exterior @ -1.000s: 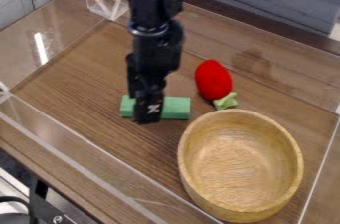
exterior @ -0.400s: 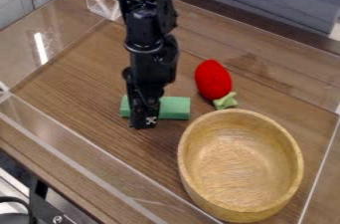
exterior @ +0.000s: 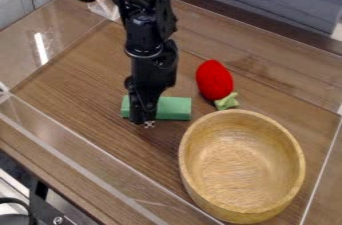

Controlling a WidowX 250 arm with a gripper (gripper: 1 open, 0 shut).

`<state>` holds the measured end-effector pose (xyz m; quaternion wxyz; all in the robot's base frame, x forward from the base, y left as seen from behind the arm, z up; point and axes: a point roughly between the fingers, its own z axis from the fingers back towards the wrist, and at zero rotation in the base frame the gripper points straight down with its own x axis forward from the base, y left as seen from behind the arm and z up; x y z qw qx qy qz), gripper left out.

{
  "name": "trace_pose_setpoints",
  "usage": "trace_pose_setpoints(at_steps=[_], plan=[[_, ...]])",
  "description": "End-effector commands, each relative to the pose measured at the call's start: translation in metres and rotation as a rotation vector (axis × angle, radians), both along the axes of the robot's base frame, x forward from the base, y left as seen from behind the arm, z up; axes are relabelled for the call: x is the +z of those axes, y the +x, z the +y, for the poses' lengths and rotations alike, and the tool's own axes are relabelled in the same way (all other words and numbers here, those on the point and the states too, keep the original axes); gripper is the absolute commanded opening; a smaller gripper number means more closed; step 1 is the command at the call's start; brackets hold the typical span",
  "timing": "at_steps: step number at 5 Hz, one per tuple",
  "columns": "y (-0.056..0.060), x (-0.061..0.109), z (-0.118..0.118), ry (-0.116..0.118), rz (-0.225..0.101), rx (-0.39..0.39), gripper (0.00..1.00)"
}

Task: Put the green block in the brown bowl

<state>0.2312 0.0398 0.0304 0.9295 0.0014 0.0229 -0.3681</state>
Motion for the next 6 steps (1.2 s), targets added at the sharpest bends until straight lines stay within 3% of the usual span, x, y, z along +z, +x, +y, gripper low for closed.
trace_pose_setpoints(at_steps=[1, 2, 4, 6], plan=[[0.005, 0.015, 0.006, 0.006, -0.038, 0.009, 1.00], [0.007, 0.021, 0.011, 0.011, -0.046, 0.005, 1.00], [0.015, 0.018, -0.009, 0.021, -0.062, -0.006, 1.00], [0.016, -0.007, -0.027, 0.024, -0.069, -0.023, 1.00]])
